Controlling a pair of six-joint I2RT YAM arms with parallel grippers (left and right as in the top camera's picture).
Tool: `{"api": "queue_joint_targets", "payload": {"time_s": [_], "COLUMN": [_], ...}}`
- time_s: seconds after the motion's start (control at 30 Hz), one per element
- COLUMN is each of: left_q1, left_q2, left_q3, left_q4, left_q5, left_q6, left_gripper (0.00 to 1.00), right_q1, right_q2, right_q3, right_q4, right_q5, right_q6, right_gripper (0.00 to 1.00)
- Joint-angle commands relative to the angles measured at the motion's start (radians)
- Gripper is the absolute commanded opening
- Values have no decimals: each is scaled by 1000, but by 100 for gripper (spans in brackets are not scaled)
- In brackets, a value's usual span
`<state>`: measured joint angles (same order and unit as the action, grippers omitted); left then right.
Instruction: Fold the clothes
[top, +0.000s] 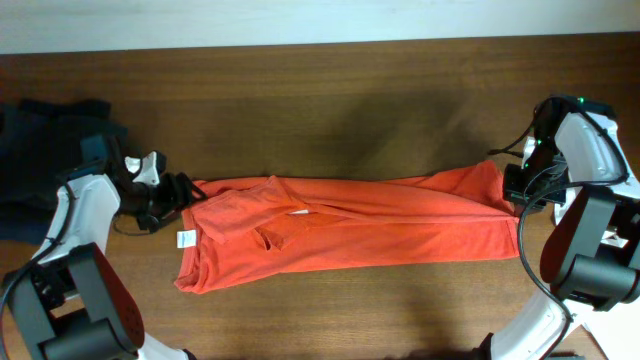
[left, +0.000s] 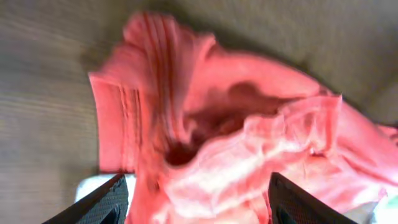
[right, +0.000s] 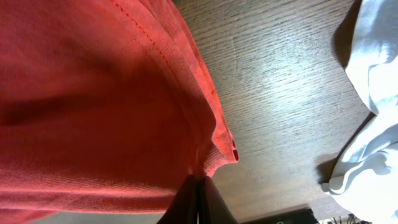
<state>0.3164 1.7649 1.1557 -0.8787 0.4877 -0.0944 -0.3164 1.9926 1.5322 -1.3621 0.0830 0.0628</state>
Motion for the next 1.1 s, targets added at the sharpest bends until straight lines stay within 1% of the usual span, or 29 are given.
{"api": "queue_joint_targets", "payload": {"time_s": [0.0,0.07,0.23,0.27,0.33,0.4,0.53,0.67,0.73,0.83,0.87,0.97,1.0,1.03,1.07], "left_q1": [-21,-54,-126,-138,-155,-158,-157,-158,-166,-180,-183,-183,-183,-183,-183], "left_q2": [-30,-30,-30,-30,-30,-30,-30,-30,-30,-28,-28,-28,-28,-28,-28], "left_q3": [5,-14,-73,-80,-80,-80,-80,-80,-93,-127,-131,-131,-131,-131,-130], "left_q4": [-80,-87,18,34,37,29,6,26,57,113,124,147,144,141,137], "left_q5": [38,-31,-45,-74,-138,-171,-171,-171,-171,-170,-171,-167,-165,-152,-140], "left_q6": [20,20,19,19,19,19,8,8,8,3,1,-12,-14,-14,-14], "left_gripper": [71,70,66,64,64,64,60,60,59,56,53,31,20,11,7], "right_q1": [-5,-5,-5,-5,-5,-5,-5,-5,-5,-5,-5,-5,-5,-5,-5], "right_q2": [-8,-7,-7,-8,-8,-8,-8,-8,-8,-7,-7,-8,-8,-8,-8], "right_q3": [-8,-8,-8,-8,-8,-8,-8,-8,-8,-8,-8,-8,-8,-8,-8], "right_q4": [9,9,10,10,10,10,13,13,13,12,12,12,12,12,12], "right_q5": [27,27,27,27,27,27,27,27,27,27,27,27,27,27,27], "right_q6": [-1,-2,-2,-2,-2,-2,-2,-2,-2,-2,-2,-2,-2,-2,-2], "right_gripper": [4,4,4,4,4,4,4,4,4,4,4,4,4,4,4]}}
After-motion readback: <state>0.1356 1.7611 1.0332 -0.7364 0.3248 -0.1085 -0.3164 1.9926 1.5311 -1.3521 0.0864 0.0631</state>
